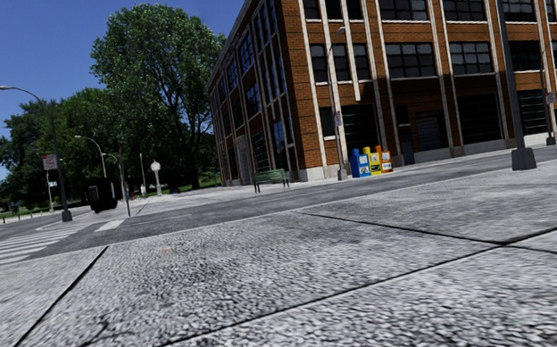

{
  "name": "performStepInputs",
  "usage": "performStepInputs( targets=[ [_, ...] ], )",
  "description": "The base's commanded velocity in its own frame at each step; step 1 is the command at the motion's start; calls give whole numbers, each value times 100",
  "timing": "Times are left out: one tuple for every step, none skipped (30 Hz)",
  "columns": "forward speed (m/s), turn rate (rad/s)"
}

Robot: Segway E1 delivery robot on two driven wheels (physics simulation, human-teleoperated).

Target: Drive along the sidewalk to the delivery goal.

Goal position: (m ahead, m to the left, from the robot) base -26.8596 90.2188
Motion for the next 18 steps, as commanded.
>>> performStepInputs(
  targets=[
    [0, 0],
    [0, 0],
    [0, 0],
    [0, 0],
    [0, 0],
    [0, 0],
    [0, 0],
    [0, 0],
    [0, 0],
    [0, 0],
    [0, 0],
    [0, 0],
    [0, 0],
    [0, 0],
    [0, 0],
    [0, 0],
    [0, 0],
    [0, 0]
  ],
)
